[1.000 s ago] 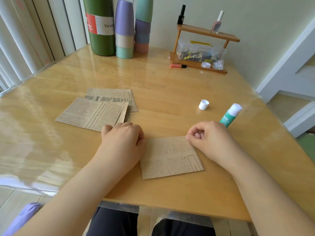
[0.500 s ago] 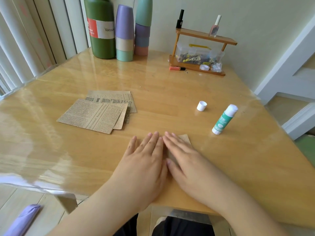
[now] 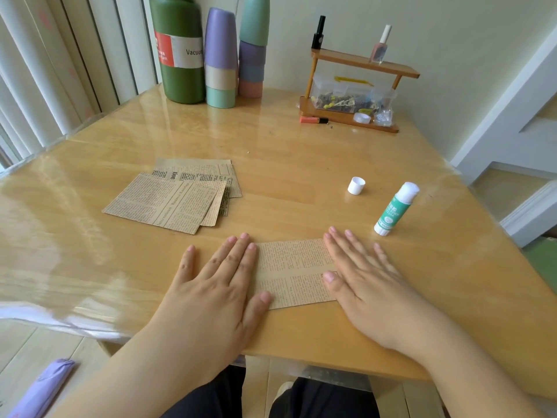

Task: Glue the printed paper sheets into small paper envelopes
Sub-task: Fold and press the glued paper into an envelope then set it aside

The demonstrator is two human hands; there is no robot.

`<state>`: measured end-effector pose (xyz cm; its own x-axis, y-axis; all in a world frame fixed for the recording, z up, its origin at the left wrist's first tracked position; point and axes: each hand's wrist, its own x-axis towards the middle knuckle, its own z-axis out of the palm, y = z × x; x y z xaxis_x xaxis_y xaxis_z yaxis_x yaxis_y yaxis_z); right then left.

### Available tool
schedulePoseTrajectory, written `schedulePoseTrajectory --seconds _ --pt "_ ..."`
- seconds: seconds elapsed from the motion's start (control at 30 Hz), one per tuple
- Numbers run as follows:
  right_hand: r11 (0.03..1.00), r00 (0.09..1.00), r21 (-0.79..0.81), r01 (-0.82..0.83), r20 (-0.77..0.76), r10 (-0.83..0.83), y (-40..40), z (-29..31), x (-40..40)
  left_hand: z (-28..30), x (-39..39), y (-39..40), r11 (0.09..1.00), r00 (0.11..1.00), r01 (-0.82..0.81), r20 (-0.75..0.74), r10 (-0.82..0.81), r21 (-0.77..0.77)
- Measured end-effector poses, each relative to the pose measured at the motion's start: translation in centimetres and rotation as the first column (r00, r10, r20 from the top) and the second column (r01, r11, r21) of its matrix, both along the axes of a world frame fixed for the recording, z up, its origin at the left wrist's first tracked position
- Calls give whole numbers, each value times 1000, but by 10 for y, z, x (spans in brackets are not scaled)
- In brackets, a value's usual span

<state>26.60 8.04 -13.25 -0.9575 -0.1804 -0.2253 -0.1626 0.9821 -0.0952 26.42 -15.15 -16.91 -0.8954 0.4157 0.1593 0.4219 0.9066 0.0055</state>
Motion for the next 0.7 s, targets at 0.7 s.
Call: schedulePoseTrajectory --seconds 0.7 --pt "987 985 -66 -145 -100 138 -45 -5 -1 16 -6 33 997 986 79 142 -81 22"
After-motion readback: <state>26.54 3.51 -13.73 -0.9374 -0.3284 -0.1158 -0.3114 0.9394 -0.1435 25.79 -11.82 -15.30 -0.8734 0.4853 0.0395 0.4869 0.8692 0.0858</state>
